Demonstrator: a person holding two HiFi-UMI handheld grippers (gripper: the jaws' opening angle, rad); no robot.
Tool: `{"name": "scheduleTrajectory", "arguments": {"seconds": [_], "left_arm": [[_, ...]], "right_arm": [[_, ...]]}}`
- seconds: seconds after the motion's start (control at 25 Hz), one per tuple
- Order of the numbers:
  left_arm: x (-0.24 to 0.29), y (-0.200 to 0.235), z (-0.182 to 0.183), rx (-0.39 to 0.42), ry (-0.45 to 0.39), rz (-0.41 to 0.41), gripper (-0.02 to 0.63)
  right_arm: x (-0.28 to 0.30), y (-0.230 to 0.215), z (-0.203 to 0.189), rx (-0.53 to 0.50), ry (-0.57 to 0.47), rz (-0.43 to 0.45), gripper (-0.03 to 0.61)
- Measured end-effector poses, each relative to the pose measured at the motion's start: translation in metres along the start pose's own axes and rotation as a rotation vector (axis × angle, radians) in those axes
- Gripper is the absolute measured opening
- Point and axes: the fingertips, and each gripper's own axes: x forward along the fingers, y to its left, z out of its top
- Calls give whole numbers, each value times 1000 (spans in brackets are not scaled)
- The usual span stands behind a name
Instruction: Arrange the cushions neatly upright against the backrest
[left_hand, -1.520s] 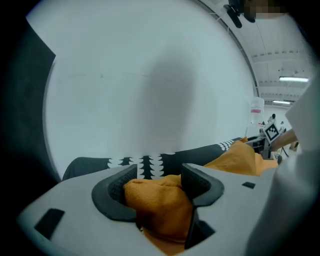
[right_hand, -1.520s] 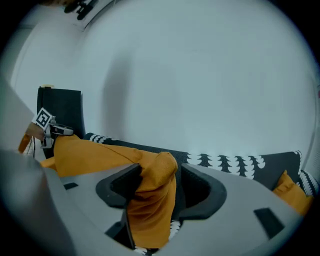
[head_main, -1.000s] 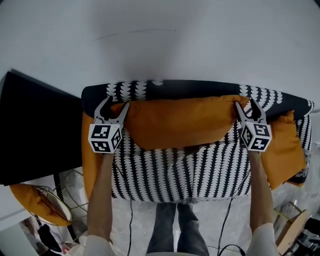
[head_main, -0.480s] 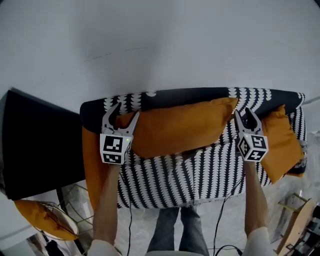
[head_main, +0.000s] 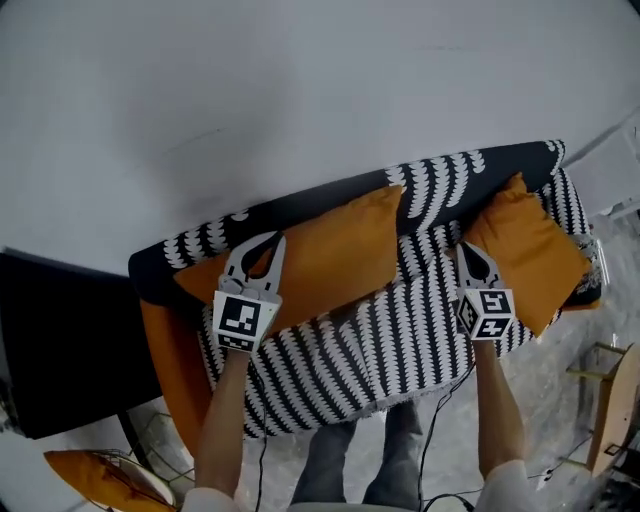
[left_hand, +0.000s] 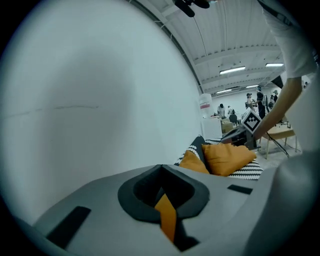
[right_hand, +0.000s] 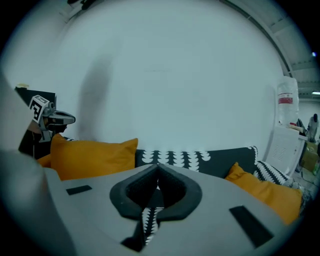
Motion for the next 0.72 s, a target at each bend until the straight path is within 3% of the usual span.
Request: {"name": "scheduleTrajectory", "arguments": {"seconds": [0.44,0.72], "left_arm": [[96,-152,49,60,34,-183,29],[181,-241,82,2,29,-242,29]], "right_arm": [[-77,-142,-60,99,11,-122,31],[-139,-256,-94,141,8,-216,30]]}}
